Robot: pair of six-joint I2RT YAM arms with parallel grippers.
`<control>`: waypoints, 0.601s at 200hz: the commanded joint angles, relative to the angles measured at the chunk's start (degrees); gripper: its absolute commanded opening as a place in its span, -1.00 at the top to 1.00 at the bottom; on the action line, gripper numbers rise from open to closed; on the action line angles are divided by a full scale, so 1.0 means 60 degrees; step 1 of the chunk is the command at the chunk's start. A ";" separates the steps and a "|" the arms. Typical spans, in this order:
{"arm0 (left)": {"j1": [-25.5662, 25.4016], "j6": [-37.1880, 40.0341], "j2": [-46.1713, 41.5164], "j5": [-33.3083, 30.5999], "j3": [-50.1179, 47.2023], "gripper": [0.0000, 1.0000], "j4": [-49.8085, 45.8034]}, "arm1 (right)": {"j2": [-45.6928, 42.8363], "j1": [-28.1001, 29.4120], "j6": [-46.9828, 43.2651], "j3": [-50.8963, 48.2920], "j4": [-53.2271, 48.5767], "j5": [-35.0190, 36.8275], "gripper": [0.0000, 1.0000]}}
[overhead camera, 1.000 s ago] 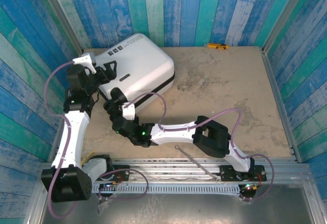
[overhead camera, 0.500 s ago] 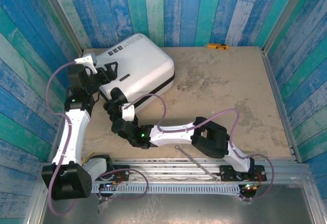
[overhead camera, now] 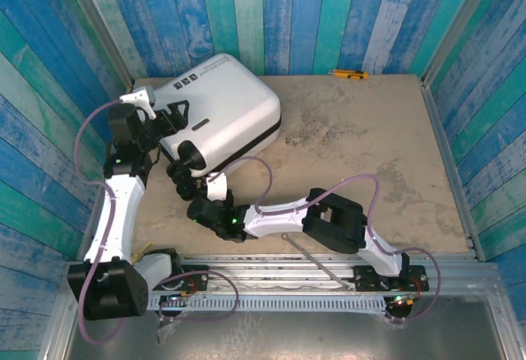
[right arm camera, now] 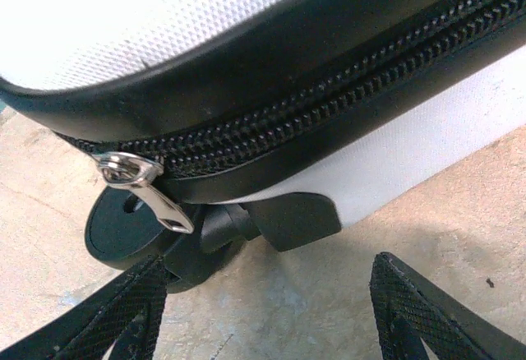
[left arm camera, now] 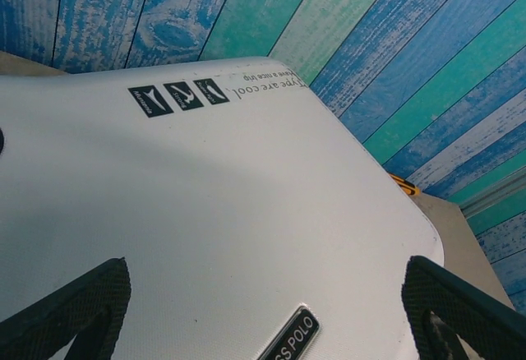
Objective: Pack the luggage
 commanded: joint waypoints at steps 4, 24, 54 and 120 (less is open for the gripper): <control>0.0054 0.0028 0.0155 0.0153 -0.0094 -0.78 0.0017 | 0.0126 -0.0010 -0.0271 0.0285 0.0356 0.0330 -0.40; 0.0058 0.0039 0.0170 0.0157 -0.0098 -0.77 0.0002 | 0.0146 -0.0014 -0.0463 0.0403 0.0542 0.0270 -0.41; 0.0058 0.0030 0.0185 0.0208 -0.0105 -0.77 -0.0026 | 0.0289 -0.0012 -0.0550 0.0659 0.0684 0.0190 -0.42; 0.0065 0.0052 0.0214 0.0262 -0.0138 -0.72 -0.0086 | 0.0510 -0.0195 -0.0014 0.1085 0.0354 0.0387 -0.12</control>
